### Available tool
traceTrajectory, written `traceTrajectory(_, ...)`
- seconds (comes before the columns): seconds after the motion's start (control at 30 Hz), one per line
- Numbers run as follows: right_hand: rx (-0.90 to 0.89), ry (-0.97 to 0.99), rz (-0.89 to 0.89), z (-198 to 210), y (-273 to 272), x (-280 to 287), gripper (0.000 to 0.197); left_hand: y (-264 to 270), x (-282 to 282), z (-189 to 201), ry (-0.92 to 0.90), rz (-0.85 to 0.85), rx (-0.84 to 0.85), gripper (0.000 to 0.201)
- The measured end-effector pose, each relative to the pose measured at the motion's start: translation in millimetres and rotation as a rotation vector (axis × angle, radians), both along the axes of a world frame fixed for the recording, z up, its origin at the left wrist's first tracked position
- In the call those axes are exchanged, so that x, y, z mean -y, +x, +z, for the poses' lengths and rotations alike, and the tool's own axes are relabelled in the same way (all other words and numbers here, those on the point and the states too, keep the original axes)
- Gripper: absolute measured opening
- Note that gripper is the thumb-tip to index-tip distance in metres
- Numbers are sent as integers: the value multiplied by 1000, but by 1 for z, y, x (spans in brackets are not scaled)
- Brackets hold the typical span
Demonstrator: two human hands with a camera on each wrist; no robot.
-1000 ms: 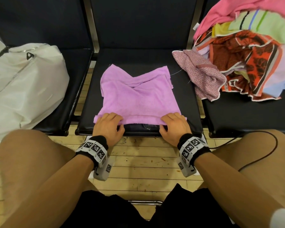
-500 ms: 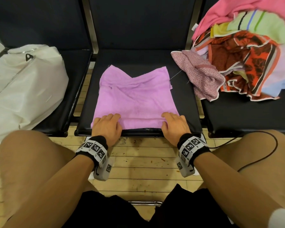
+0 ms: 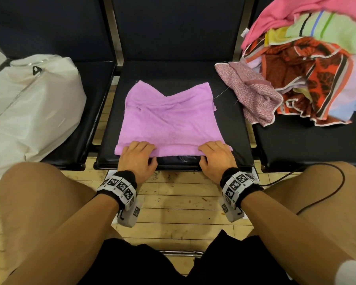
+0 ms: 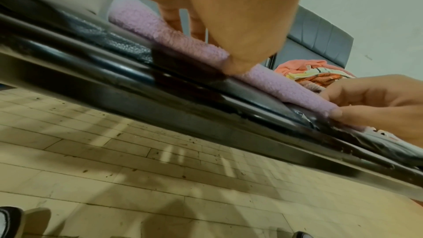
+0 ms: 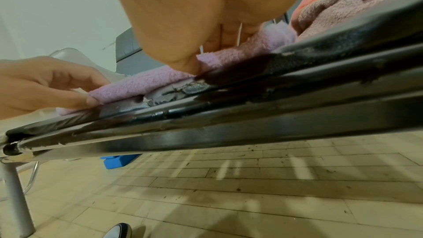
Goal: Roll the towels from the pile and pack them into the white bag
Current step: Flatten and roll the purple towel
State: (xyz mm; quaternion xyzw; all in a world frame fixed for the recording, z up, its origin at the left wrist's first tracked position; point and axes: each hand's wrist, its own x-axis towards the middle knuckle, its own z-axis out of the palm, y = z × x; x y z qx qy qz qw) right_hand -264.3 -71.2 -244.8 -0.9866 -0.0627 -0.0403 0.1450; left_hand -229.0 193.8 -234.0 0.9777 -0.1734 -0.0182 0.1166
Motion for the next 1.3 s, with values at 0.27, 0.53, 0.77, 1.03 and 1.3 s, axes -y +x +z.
traceTrajectory(0.27, -36, -37, -8, 0, 5, 4, 33, 5, 1, 3, 39, 70, -25, 34)
traceTrajectory(0.53, 123, 27, -19, -1, 3, 7, 19, 4, 1, 5, -12, 102, -64, 37)
traceTrajectory(0.77, 136, -19, 54, -7, 7, 3, 27, 2, 3, 3, -35, 16, 81, 20)
traceTrajectory(1.03, 0, 29, -13, -2, 2, 2, 32, -1, 0, 1, -32, 20, -7, 33)
traceTrajectory(1.3, -40, -46, -8, -1, 4, 2, 42, 2, 3, 5, 44, 69, -35, 34)
